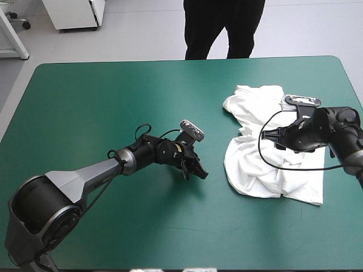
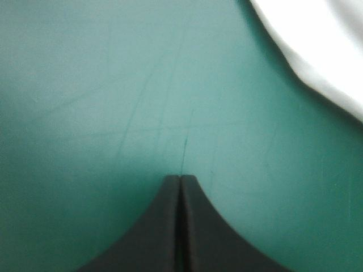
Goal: Fold the cloth
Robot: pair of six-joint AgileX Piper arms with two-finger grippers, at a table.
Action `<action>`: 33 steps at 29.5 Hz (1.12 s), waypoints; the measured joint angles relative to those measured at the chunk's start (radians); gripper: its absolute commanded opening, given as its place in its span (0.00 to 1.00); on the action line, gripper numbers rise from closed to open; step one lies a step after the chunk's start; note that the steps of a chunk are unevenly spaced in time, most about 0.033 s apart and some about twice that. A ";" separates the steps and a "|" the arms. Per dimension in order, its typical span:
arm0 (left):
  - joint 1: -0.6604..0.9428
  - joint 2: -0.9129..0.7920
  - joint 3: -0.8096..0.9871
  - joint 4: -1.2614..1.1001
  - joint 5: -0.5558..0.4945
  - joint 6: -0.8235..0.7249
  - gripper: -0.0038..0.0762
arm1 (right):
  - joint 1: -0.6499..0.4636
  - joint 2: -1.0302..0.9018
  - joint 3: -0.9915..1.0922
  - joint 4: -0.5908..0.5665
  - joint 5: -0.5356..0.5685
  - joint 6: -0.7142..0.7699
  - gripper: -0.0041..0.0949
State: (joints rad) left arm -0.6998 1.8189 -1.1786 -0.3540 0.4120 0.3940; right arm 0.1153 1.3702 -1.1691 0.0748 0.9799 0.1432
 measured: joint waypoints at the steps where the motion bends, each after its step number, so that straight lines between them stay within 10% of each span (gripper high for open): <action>1: 0.000 0.000 0.000 0.000 0.000 0.000 0.04 | 0.000 0.000 0.000 0.000 0.000 0.000 0.50; 14: 0.045 -0.066 0.001 0.002 0.112 -0.004 0.04 | 0.000 0.000 0.000 0.000 0.001 0.000 0.50; 33: 0.183 -0.586 0.001 0.343 0.632 -0.291 0.04 | 0.000 0.000 0.000 0.009 0.028 0.000 0.51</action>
State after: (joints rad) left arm -0.5169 1.2330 -1.1780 -0.0108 1.0440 0.1033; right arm 0.1153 1.3702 -1.1691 0.0835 1.0079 0.1432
